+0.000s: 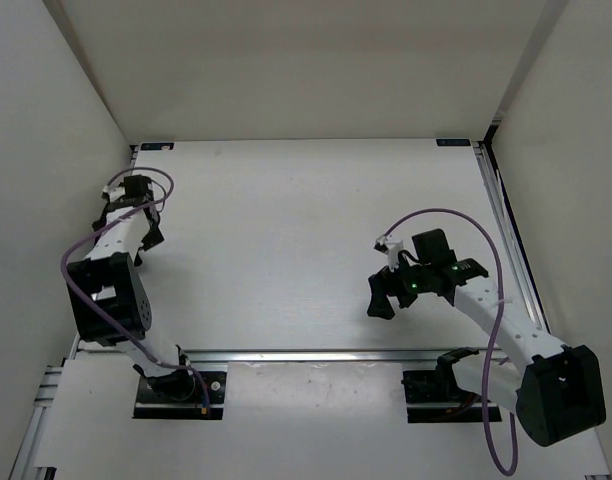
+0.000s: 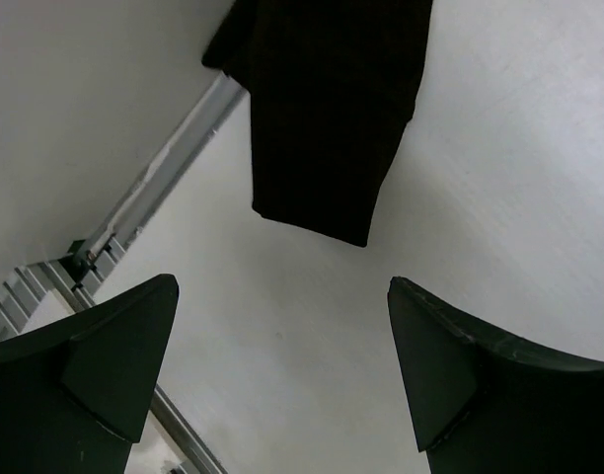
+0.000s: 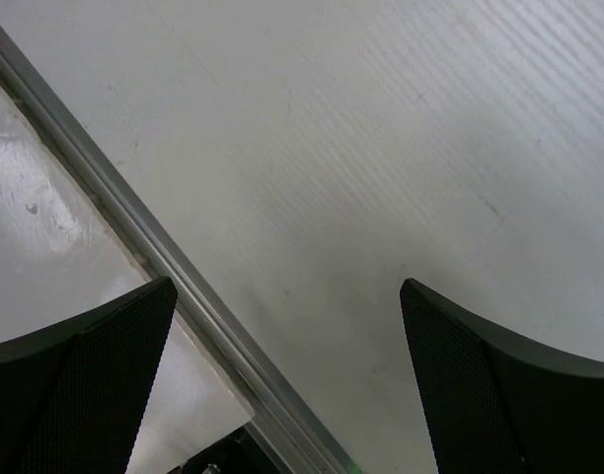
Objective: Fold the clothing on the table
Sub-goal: Grab the skirt from the pile
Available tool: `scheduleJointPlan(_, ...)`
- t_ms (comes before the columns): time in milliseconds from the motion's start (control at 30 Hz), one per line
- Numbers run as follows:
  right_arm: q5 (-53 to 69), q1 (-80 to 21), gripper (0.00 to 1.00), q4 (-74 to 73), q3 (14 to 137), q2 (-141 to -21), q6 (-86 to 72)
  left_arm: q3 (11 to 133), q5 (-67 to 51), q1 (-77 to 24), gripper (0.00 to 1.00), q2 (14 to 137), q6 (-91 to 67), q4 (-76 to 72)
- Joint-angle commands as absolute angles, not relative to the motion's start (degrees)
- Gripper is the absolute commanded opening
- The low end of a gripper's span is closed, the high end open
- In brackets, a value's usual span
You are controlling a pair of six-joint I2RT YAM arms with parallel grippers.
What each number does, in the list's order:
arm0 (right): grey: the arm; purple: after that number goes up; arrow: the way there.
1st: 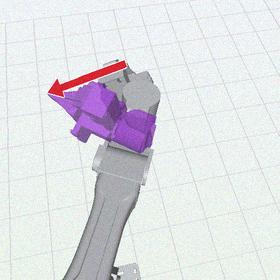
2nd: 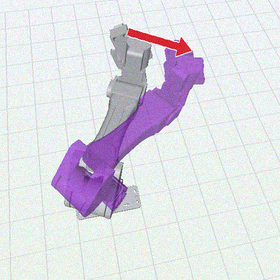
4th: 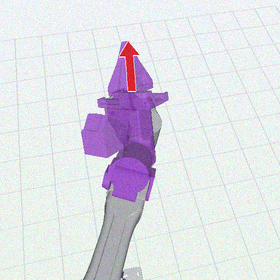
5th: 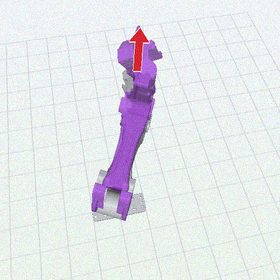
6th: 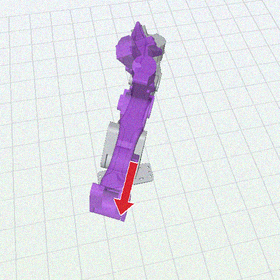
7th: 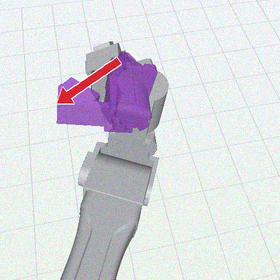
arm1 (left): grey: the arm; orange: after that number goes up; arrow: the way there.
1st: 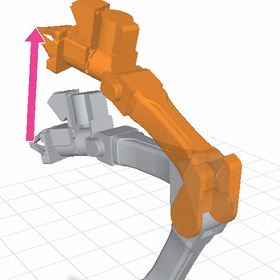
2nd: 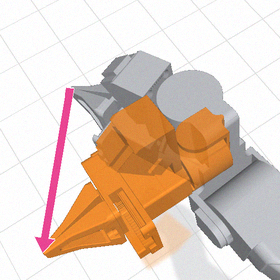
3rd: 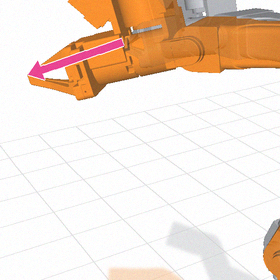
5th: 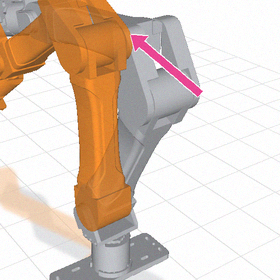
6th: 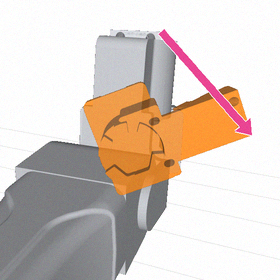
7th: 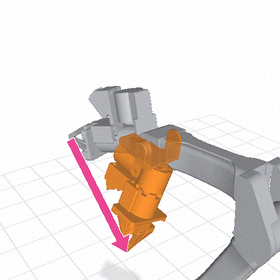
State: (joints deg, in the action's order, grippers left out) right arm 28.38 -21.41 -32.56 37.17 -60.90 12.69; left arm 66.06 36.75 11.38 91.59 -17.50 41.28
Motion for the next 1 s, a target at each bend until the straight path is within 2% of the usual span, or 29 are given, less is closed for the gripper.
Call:
scheduleJointPlan(0, 30.1, -21.4, 0.99, -32.3, 36.7, -59.2, 14.2, 62.2, 34.2, 12.7, 0.99, 94.4, -19.3, 38.1)
scheduleJointPlan(167, 31.1, -21.8, 0.99, -32.7, 36.5, -56.3, 14.6, 59.2, 36.5, 12.0, 0.99, 97.1, -17.2, 33.1)
scheduleJointPlan(367, 32.6, -21.8, 0.99, -32.0, 35.8, -54.4, 14.9, 65.3, 37.3, 13.1, 0.99, 104.7, -18.3, 38.9)
scheduleJointPlan(533, 33.6, -21.4, 0.99, -32.1, 36.0, -54.3, 15.0, 67.0, 42.3, 7.4, 0.99, 102.6, -18.2, 39.1)
scheduleJointPlan(633, 33.7, -21.1, 0.99, -32.3, 36.2, -54.1, 15.2, 69.5, 39.3, 7.1, 0.99, 100.2, -17.6, 37.4)
scheduleJointPlan(800, 33.6, -21.3, 0.99, -32.2, 35.8, -53.8, 14.9, 78.6, 41.0, 8.0, 0.99, 109.1, -15.6, 41.2)
scheduleJointPlan(867, 33.9, -21.1, 0.99, -32.2, 35.9, -54.0, 15.1, 80.6, 44.6, 7.3, 0.99, 112.0, -15.1, 41.7)
scheduleJointPlan(967, 33.8, -21.2, 0.99, -32.3, 36.0, -54.4, 15.1, 80.0, 42.5, 7.8, 0.99, 114.1, -15.4, 39.5)
